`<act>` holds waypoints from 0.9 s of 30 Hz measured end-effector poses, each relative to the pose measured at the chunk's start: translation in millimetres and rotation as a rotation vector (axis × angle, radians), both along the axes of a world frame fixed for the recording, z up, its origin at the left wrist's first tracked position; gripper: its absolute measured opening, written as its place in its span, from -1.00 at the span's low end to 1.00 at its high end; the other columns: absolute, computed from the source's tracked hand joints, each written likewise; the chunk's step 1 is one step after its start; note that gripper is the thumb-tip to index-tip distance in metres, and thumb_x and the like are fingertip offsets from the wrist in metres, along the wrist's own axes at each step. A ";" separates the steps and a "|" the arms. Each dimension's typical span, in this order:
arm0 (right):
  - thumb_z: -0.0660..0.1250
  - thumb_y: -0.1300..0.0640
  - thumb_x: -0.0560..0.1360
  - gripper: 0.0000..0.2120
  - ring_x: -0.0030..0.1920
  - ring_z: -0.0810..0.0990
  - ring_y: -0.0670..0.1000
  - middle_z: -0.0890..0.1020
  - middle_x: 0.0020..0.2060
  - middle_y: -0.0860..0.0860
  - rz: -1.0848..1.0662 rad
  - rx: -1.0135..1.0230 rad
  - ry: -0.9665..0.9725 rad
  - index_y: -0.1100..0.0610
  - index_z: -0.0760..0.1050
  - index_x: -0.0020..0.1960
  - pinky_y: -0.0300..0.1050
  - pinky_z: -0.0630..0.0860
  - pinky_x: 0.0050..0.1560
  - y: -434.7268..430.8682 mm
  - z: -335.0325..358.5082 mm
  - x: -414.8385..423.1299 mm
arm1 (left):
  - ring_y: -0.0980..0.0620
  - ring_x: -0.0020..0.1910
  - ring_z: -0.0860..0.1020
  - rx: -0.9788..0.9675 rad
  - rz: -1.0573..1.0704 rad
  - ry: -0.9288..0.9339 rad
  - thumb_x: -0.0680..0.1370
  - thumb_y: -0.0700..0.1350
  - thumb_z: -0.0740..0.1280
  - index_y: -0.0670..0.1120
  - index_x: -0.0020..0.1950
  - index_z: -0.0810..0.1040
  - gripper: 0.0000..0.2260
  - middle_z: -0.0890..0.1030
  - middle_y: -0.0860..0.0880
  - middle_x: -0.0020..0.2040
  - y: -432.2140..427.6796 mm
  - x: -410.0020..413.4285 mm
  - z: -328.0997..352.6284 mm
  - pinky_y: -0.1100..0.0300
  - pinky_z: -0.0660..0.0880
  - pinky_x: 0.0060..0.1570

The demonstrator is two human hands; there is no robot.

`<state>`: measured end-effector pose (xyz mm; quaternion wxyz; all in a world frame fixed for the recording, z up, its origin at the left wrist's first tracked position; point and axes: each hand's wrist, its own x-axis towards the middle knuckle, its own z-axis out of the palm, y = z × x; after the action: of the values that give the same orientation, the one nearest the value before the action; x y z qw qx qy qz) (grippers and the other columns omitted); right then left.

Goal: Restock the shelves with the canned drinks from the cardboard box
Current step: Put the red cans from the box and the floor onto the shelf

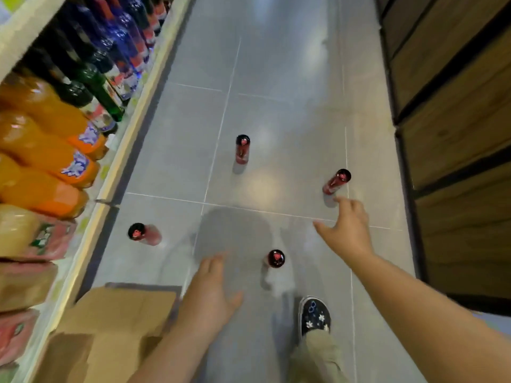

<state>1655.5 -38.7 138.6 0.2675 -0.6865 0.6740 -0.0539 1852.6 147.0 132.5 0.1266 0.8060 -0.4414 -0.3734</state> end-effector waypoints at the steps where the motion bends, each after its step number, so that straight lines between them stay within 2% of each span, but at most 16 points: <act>1: 0.44 0.03 0.40 -0.37 0.36 0.25 0.18 0.30 0.34 0.16 -0.004 -0.005 0.011 0.09 0.29 0.39 0.00 0.23 0.35 -23.7 -12.0 -9.2 | -0.03 0.37 0.34 0.014 -0.023 -0.006 0.39 0.03 0.41 0.01 0.49 0.14 -0.26 0.25 -0.04 0.43 -18.5 -12.5 -18.4 0.10 0.35 0.31; 5: 0.46 0.01 0.37 -0.32 0.41 0.20 0.17 0.22 0.40 0.13 0.042 0.011 0.053 0.03 0.25 0.40 0.02 0.26 0.34 -110.5 -69.7 -37.7 | -0.10 0.51 0.07 0.128 -0.092 -0.040 0.41 0.12 0.38 0.16 0.52 -0.05 -0.18 0.01 -0.09 0.54 -81.8 -56.3 -95.0 0.07 0.20 0.43; 7: 0.46 0.00 0.37 -0.29 0.43 0.16 0.16 0.17 0.44 0.12 0.041 0.030 0.062 0.01 0.22 0.43 0.03 0.25 0.36 -145.7 -101.0 -48.8 | -0.15 0.51 0.04 0.176 -0.120 -0.044 0.40 0.13 0.39 0.21 0.51 -0.09 -0.16 -0.05 -0.10 0.55 -105.4 -72.4 -133.8 0.03 0.21 0.41; 10: 0.46 -0.02 0.37 -0.26 0.46 0.12 0.15 0.12 0.46 0.11 0.067 0.052 0.063 -0.02 0.20 0.45 0.04 0.24 0.37 -187.1 -147.9 -59.1 | -0.19 0.49 0.06 0.253 -0.128 -0.023 0.41 0.06 0.41 0.21 0.51 -0.04 -0.18 -0.05 -0.12 0.55 -129.9 -91.2 -185.2 0.01 0.25 0.38; 13: 0.46 -0.03 0.38 -0.26 0.48 0.06 0.16 0.04 0.50 0.11 0.108 0.079 0.102 -0.07 0.17 0.45 0.06 0.25 0.37 -217.0 -191.0 -68.1 | -0.22 0.47 0.13 0.339 -0.102 -0.019 0.41 0.02 0.40 0.20 0.50 0.04 -0.23 -0.02 -0.12 0.54 -139.8 -106.1 -228.0 -0.02 0.32 0.35; 16: 0.45 -0.01 0.40 -0.28 0.50 -0.02 0.17 -0.03 0.51 0.10 0.122 0.108 0.131 -0.12 0.16 0.45 0.10 0.23 0.39 -242.6 -229.3 -76.5 | -0.20 0.34 0.35 0.359 -0.068 -0.038 0.44 0.01 0.33 0.21 0.41 0.18 -0.42 0.14 -0.12 0.49 -138.7 -115.7 -260.3 0.02 0.43 0.23; 19: 0.42 0.05 0.43 -0.30 0.51 -0.07 0.20 -0.09 0.52 0.10 0.100 0.159 0.139 -0.16 0.14 0.45 0.13 0.22 0.39 -263.5 -258.2 -80.4 | -0.13 0.03 0.55 0.338 -0.041 -0.042 0.50 0.00 0.24 0.19 0.23 0.32 -0.68 0.39 -0.07 0.22 -142.6 -119.2 -274.6 0.06 0.51 -0.02; 21: 0.39 0.10 0.45 -0.32 0.49 0.03 0.24 -0.10 0.52 0.11 0.115 0.180 0.140 -0.14 0.14 0.46 0.10 0.25 0.39 -271.1 -273.8 -81.2 | -0.13 -0.05 0.56 0.358 -0.055 -0.060 0.50 -0.04 0.25 0.04 0.16 0.33 -0.75 0.42 -0.06 0.08 -149.9 -118.2 -276.9 0.09 0.48 -0.13; 23: 0.36 0.15 0.46 -0.37 0.39 0.23 0.26 -0.02 0.50 0.12 0.120 0.162 0.103 -0.08 0.20 0.44 0.05 0.35 0.32 -273.6 -283.6 -82.6 | -0.16 -0.04 0.56 0.387 -0.053 -0.076 0.46 -0.09 0.29 -0.04 0.08 0.29 -0.74 0.40 -0.06 0.06 -156.9 -114.9 -276.4 0.08 0.44 -0.16; 25: 0.31 0.21 0.47 -0.50 0.19 0.41 0.22 0.20 0.40 0.16 0.112 0.097 0.054 0.02 0.31 0.38 -0.04 0.41 0.06 -272.3 -287.6 -85.1 | -0.18 -0.07 0.56 0.378 -0.031 -0.065 0.44 -0.10 0.32 -0.05 0.01 0.26 -0.74 0.39 -0.08 0.06 -163.3 -109.4 -271.3 0.06 0.48 -0.15; 27: 0.26 0.22 0.50 -0.62 0.07 0.46 0.22 0.31 0.27 0.19 0.127 0.038 0.080 0.09 0.38 0.30 -0.07 0.35 -0.06 -266.5 -285.9 -86.9 | -0.19 -0.11 0.57 0.365 0.007 -0.059 0.42 -0.09 0.36 -0.04 0.00 0.27 -0.71 0.36 -0.08 0.07 -169.9 -102.5 -262.3 0.05 0.51 -0.13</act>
<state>1568.6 -305.2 -147.2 0.2561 -0.7243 0.6402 0.0033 1750.0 -23.0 -129.8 -0.0336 0.8276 -0.3672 -0.4231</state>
